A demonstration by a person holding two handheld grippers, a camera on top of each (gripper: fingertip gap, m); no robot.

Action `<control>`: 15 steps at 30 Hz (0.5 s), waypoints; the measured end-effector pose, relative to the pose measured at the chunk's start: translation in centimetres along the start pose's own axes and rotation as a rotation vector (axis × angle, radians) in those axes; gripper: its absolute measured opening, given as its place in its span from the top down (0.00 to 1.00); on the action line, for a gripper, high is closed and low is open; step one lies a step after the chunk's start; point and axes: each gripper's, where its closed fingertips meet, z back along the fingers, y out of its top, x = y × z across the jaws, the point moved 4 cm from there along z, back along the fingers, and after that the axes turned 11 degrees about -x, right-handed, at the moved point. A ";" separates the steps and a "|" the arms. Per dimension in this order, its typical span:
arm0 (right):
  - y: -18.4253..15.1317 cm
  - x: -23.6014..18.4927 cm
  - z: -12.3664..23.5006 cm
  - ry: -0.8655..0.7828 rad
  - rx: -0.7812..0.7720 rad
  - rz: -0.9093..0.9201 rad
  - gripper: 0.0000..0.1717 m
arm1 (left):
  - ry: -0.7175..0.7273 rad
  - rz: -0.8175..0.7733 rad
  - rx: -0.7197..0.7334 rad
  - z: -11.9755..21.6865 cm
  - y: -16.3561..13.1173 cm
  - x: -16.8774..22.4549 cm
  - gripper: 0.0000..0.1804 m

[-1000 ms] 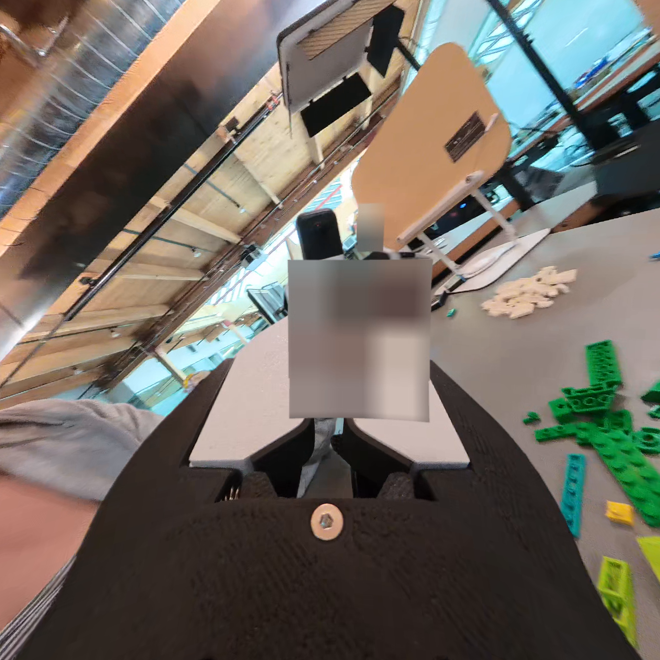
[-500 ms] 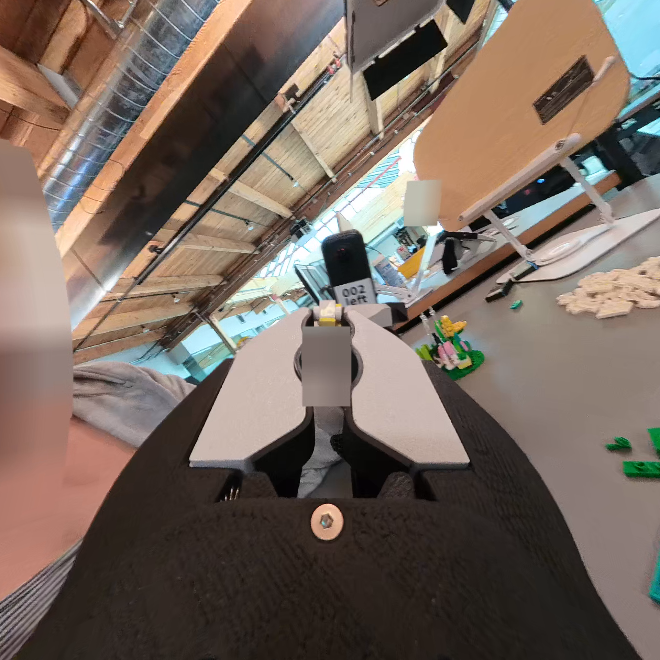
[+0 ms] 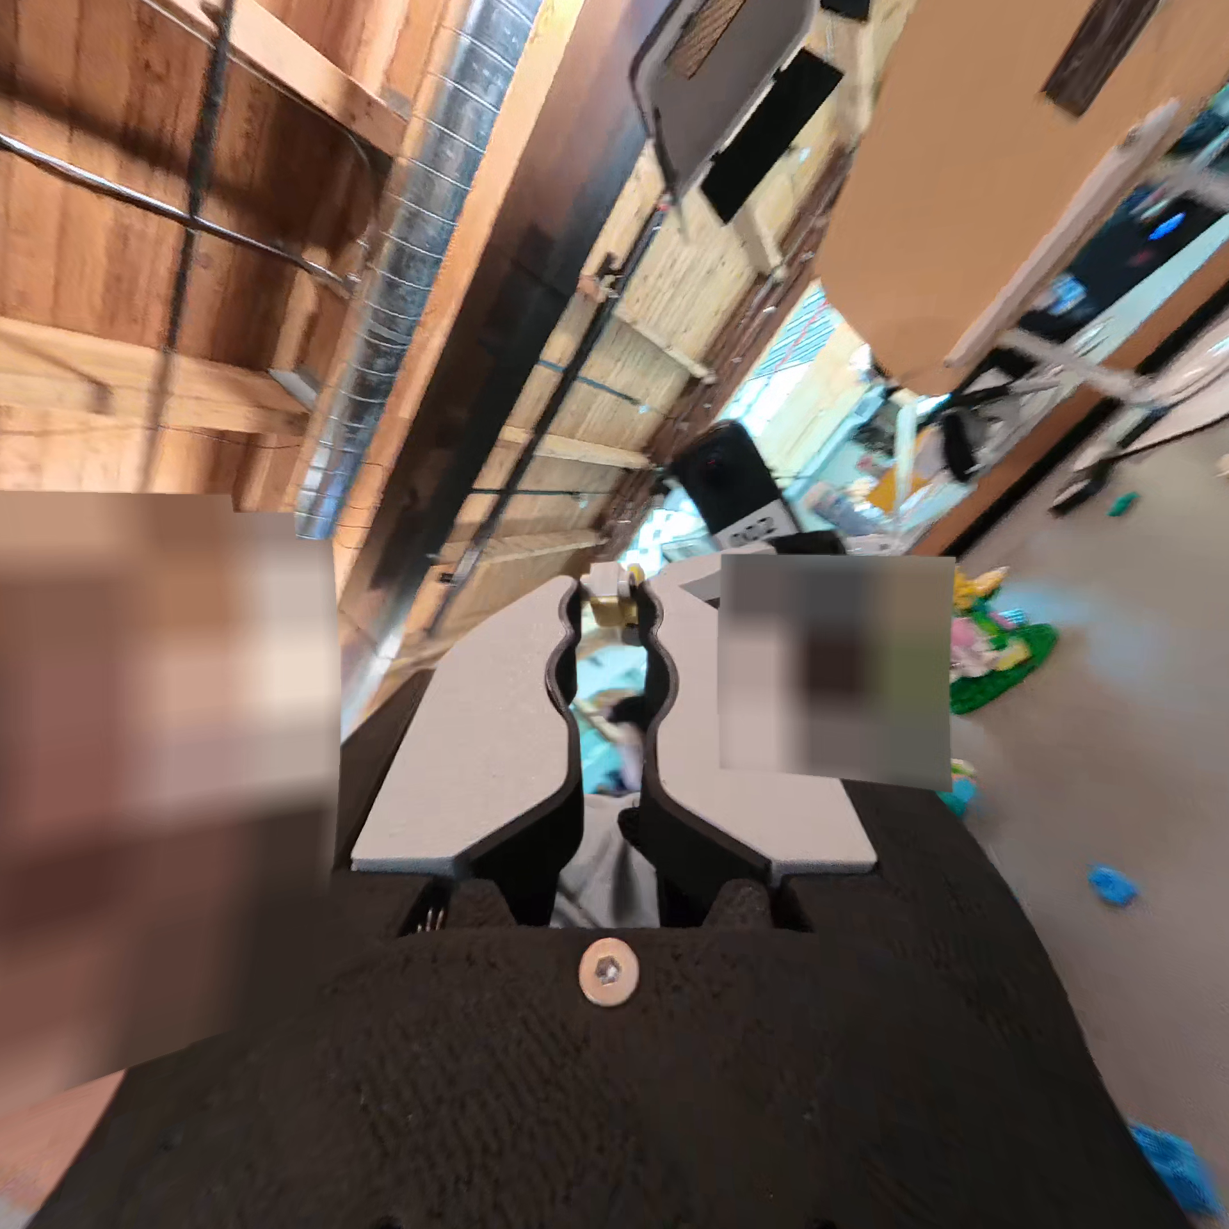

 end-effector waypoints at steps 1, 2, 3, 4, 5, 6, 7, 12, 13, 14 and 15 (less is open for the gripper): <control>0.2 0.1 0.2 -0.079 0.002 0.068 0.92 | 0.050 -0.003 -0.008 -0.1 -0.1 -0.4 0.98; 0.4 0.3 0.4 -0.168 -0.004 0.146 0.92 | 0.111 -0.019 -0.015 -0.1 -0.2 -0.7 0.98; 0.6 0.5 0.5 -0.265 -0.010 0.223 0.92 | 0.194 -0.051 -0.020 -0.1 -0.2 -1.1 0.98; 0.8 0.7 0.8 -0.364 -0.011 0.290 0.91 | 0.291 -0.117 -0.038 0.1 -0.2 -1.4 0.98; 0.9 1.0 1.0 -0.447 -0.017 0.338 0.90 | 0.399 -0.208 -0.065 0.2 -0.2 -1.6 0.98; 1.0 1.2 1.2 -0.512 -0.026 0.363 0.87 | 0.505 -0.307 -0.091 0.4 -0.1 -1.7 0.98; 1.1 1.5 1.3 -0.548 -0.029 0.366 0.86 | 0.595 -0.405 -0.118 0.6 0.0 -1.5 0.98; 1.0 1.8 1.0 -0.486 0.013 0.273 0.84 | 0.858 -0.678 -0.157 0.7 0.7 -0.7 0.98; 0.9 1.8 0.8 -0.463 0.019 0.256 0.84 | 0.889 -0.719 -0.163 0.6 0.7 -0.6 0.98; 0.9 1.7 0.6 -0.435 0.027 0.236 0.83 | 0.907 -0.757 -0.170 0.5 0.6 -0.4 0.98; 0.8 1.6 0.4 -0.402 0.036 0.215 0.82 | 0.918 -0.784 -0.172 0.3 0.5 -0.3 0.98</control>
